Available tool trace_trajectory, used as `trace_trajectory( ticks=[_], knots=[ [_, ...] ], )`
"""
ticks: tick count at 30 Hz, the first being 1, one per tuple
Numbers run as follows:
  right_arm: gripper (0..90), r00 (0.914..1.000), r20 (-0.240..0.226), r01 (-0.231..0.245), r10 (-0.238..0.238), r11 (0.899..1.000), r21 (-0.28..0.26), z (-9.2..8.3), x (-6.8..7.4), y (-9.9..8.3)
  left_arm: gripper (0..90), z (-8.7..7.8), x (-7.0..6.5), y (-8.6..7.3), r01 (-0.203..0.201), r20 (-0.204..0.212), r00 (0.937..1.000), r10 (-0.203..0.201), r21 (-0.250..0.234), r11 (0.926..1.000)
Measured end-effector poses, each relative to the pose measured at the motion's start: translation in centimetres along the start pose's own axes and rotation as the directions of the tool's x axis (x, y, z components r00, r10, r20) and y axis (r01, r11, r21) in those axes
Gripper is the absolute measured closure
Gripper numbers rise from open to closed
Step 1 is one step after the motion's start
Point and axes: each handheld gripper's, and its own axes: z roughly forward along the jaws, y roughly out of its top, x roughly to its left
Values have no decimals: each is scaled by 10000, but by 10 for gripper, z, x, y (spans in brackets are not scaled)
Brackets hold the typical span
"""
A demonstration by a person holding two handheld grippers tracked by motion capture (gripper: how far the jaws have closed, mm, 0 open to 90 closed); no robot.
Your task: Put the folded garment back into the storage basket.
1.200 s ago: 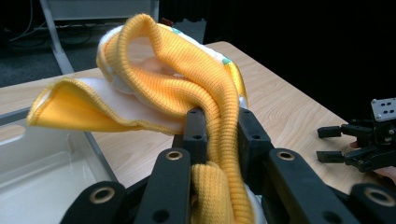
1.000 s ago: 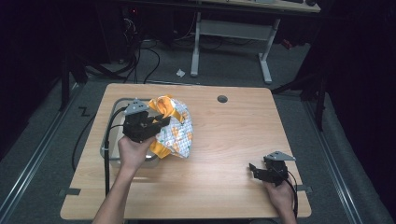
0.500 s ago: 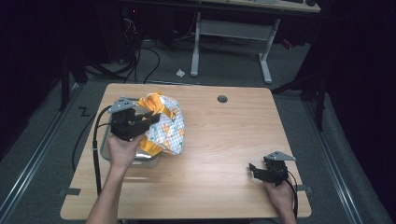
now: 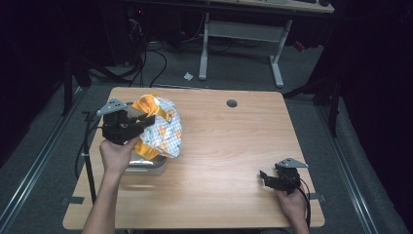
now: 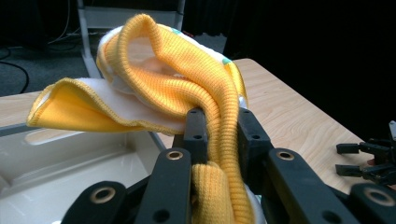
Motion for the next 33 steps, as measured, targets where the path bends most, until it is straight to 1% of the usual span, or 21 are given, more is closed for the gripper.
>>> trace_trajectory(
  ticks=[4,8,11,14,17,20,24,33],
  knots=[
    [275,10000,-1,-8,8,10000,3,0,0,0,773,-3,4,-1,89,-11,10000,-89,32,10000],
    [275,10000,2,-5,5,10000,-1,0,0,0,773,-6,10,-2,140,-194,9997,-137,142,9998],
    [275,10000,1,-4,4,10000,0,0,0,0,773,-9,14,-4,213,-295,9993,-211,67,9997],
    [275,10000,-1,-22,22,10000,4,0,0,0,773,-11,15,-5,200,-379,9991,-200,-16,9998],
    [275,10000,2,-27,27,10000,4,0,0,0,773,-12,17,-6,152,-505,9986,-148,76,9999],
    [275,10000,11,-27,27,10000,3,0,0,0,773,-11,20,-7,185,-620,9979,-175,160,9997],
    [275,10000,15,-31,31,10000,5,0,0,0,773,-9,27,-10,350,-679,9971,-333,253,9991],
    [276,10000,22,-37,37,10000,5,0,0,0,771,-2,34,-17,490,-849,9954,-440,579,9971]
  ],
)
